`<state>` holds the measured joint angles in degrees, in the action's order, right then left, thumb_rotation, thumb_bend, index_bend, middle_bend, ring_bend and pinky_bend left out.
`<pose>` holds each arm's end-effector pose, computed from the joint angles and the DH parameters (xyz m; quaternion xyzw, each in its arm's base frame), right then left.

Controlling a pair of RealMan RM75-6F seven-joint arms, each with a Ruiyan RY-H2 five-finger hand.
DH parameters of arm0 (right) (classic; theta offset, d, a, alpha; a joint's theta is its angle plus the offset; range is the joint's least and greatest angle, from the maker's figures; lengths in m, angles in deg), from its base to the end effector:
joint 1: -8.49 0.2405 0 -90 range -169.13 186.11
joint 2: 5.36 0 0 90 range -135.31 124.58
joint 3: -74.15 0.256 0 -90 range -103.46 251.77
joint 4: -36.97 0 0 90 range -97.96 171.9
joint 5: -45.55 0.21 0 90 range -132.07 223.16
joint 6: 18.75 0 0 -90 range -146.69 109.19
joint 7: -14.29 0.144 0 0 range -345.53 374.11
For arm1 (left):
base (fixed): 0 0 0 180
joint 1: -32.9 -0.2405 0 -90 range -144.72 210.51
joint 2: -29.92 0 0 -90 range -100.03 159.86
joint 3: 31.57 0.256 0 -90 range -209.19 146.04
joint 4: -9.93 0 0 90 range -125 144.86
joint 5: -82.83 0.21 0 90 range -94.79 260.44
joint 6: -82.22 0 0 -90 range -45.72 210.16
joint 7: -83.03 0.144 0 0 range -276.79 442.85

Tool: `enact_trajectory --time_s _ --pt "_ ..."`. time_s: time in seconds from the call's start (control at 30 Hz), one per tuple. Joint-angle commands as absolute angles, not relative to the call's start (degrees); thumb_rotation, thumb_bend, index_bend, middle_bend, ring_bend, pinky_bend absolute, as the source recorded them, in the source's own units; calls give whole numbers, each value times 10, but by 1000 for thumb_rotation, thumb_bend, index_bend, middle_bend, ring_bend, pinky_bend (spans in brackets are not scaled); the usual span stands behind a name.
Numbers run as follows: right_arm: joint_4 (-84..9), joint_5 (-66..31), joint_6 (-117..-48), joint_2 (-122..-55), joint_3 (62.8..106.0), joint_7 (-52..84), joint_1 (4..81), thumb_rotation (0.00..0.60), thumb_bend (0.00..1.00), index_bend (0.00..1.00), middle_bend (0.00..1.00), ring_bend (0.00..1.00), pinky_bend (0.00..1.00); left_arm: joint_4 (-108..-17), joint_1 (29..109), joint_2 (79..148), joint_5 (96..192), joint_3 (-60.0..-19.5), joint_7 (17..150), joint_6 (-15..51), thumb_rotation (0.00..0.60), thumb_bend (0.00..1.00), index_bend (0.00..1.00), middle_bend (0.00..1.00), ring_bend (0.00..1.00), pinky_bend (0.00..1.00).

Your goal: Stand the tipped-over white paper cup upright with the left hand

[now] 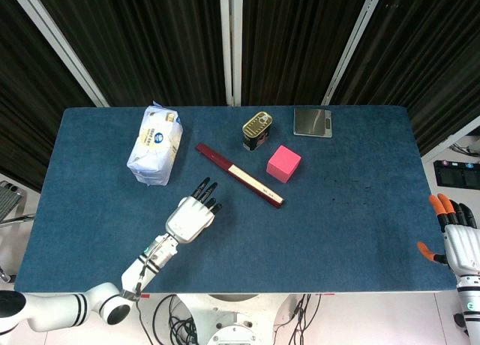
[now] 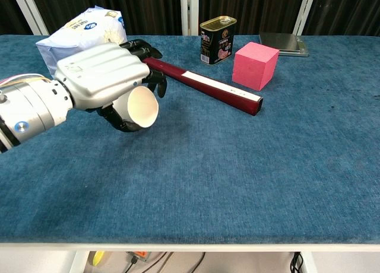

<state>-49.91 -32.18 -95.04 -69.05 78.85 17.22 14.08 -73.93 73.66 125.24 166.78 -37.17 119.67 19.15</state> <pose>-0.3530 -0.1914 0.1667 0.5713 -0.4369 0.3244 0.6144 -0.1070 0.2950 -0.0445 -0.8142 -0.1369 -0.3891 0.4086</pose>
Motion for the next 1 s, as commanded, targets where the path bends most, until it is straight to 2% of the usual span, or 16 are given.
enact_trajectory --time_s 0.03,0.23,0.37,0.5,0.67,1.0 --pt "-499 -322 -950 -691 788 172 141 600 176 0 0 0 0 -744 732 1252 1683 -377 1135 168 600 188 372 443 84 21" --pt "-499 -320 -948 -690 789 172 141 600 176 0 0 0 0 -742 697 1262 1708 -389 894 84 600 187 375 445 99 22" --pt "-499 -320 -947 -690 788 171 142 600 176 0 0 0 0 -736 674 1252 1698 -387 696 70 600 188 379 449 99 21" --pt "-501 -320 -943 -692 786 166 143 600 176 0 0 0 0 -669 652 1262 1708 -379 545 41 600 188 379 451 99 17" --pt "-503 -318 -937 -696 785 157 146 600 176 0 0 0 0 -586 632 1287 1714 -371 462 15 600 187 379 451 99 17" --pt "-507 -317 -935 -699 784 149 148 600 176 0 0 0 0 -485 605 1339 1693 -365 367 23 600 186 372 449 99 17"
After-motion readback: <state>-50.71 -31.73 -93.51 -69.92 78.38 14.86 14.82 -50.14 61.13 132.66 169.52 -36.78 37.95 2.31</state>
